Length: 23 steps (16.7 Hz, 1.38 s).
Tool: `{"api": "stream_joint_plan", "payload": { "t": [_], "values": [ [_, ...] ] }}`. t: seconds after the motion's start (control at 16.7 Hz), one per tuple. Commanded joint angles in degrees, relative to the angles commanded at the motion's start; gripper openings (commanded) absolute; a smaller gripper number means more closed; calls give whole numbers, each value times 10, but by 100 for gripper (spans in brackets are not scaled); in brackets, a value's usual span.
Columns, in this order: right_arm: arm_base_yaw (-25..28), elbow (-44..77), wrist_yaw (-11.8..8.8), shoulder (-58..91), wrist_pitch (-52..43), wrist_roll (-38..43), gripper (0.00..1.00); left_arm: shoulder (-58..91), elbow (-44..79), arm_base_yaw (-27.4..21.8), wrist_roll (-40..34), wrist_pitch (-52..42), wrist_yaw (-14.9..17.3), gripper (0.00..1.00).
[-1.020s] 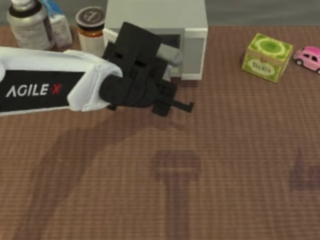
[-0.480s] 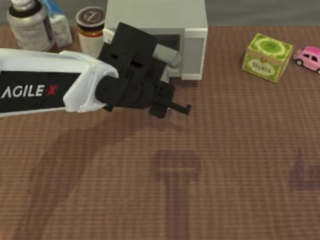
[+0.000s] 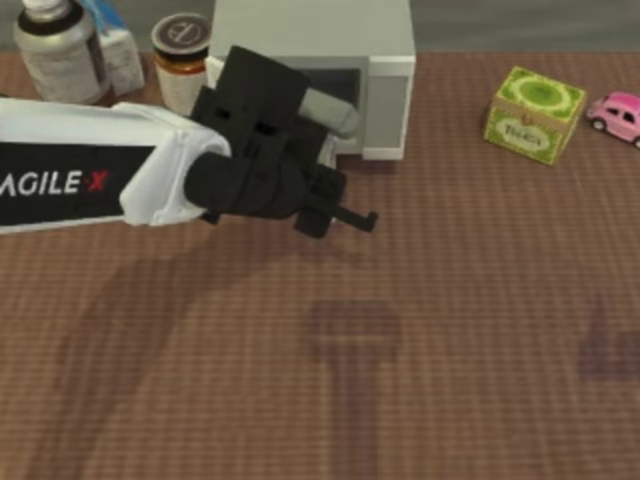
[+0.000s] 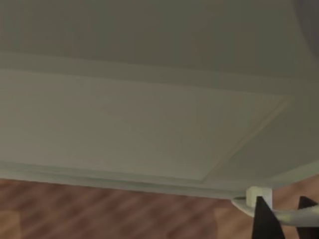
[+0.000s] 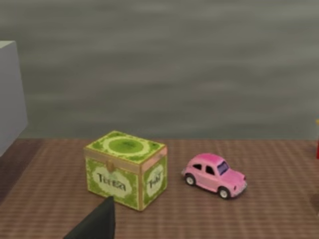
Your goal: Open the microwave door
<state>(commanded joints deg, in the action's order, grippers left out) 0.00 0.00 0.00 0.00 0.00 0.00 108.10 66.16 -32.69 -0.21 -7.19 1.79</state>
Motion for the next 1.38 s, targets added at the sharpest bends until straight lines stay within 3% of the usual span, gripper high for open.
{"api": "stream_joint_plan", "payload": {
  "t": [1.14, 1.38],
  "values": [
    [0, 0, 0, 0, 0, 0, 100, 0, 0, 0, 0, 0, 0, 0],
    [0, 0, 0, 0, 0, 0, 100, -4, -6, 1, 10, 0, 13, 0]
  ]
}}
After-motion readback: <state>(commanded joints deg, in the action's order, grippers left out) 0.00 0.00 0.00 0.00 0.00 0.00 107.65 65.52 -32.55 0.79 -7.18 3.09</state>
